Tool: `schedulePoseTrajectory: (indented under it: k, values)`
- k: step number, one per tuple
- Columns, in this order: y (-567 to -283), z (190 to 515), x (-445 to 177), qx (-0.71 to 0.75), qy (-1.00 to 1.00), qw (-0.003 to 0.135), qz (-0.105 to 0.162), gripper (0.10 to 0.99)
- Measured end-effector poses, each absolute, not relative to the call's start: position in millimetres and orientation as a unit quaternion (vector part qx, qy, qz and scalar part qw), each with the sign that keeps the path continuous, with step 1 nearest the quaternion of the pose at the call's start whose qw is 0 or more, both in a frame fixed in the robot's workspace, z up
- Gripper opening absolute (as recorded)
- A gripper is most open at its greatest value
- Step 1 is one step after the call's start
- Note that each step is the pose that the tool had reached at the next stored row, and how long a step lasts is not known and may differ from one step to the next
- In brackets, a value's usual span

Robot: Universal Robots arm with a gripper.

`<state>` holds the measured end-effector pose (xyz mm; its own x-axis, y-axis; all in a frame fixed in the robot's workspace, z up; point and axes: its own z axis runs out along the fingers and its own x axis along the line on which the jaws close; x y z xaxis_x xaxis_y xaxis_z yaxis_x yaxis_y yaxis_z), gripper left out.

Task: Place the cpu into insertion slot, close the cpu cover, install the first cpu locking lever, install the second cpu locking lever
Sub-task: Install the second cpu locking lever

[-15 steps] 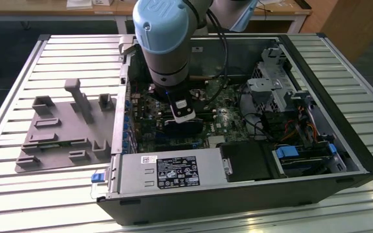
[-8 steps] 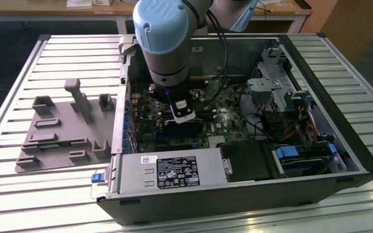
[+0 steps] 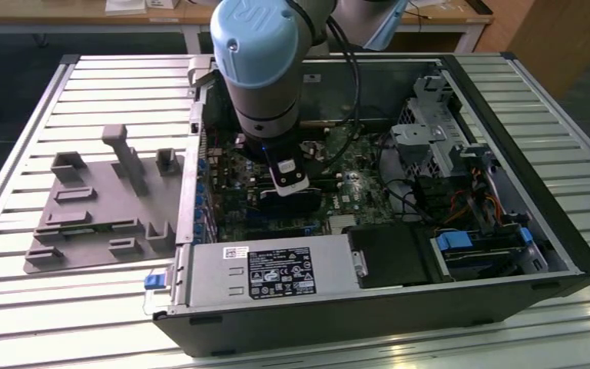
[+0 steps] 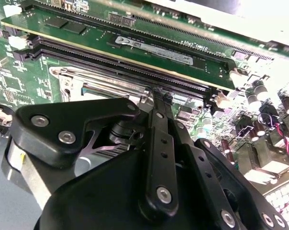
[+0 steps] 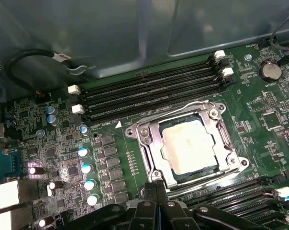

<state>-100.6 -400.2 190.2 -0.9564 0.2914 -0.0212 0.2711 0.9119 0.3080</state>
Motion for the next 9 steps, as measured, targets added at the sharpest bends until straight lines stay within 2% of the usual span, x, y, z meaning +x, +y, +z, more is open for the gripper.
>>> schedulePoseTrajectory:
  k: [9]
  values:
    - [-400.2, 189.8, -100.6, 0.144, 0.977, 0.033, 0.153, 0.102]
